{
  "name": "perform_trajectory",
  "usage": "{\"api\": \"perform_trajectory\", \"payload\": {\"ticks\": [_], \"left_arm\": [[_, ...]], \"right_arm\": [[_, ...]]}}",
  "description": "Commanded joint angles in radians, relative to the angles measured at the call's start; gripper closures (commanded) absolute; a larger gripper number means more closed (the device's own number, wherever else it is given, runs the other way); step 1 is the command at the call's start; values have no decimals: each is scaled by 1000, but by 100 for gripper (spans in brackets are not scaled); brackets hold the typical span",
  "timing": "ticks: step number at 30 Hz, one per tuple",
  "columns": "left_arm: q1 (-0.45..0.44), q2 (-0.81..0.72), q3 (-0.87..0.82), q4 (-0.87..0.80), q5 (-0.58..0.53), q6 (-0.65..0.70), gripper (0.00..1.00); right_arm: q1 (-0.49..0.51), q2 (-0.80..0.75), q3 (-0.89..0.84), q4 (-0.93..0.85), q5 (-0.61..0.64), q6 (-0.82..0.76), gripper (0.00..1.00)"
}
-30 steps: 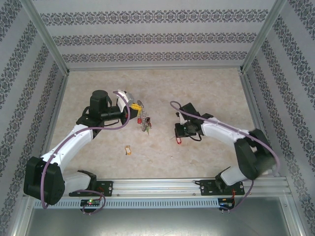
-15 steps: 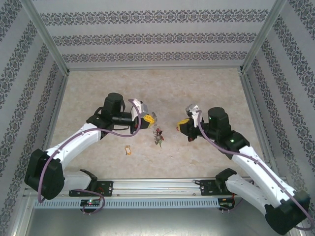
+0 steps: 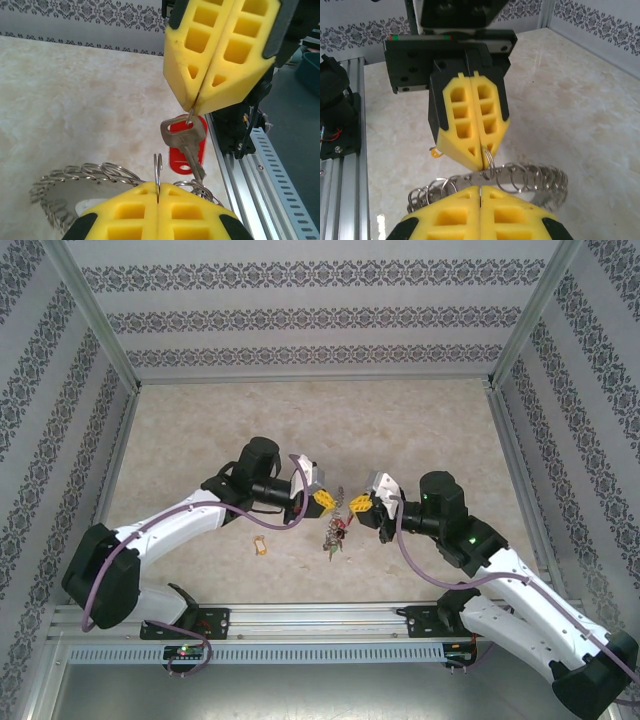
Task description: Put the keys on the keyring
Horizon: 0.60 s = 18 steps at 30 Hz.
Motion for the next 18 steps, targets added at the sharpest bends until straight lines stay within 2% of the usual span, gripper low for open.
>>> {"api": "perform_trajectory", "payload": {"ticks": [1,18], "left_arm": [[-13,8,48,77,4,-28,100],[-15,11,59,59,7,-22,100]], "right_arm": [[9,6,-10,74,-71,-13,100],[12,78,-24,218,-71,42,100]]}}
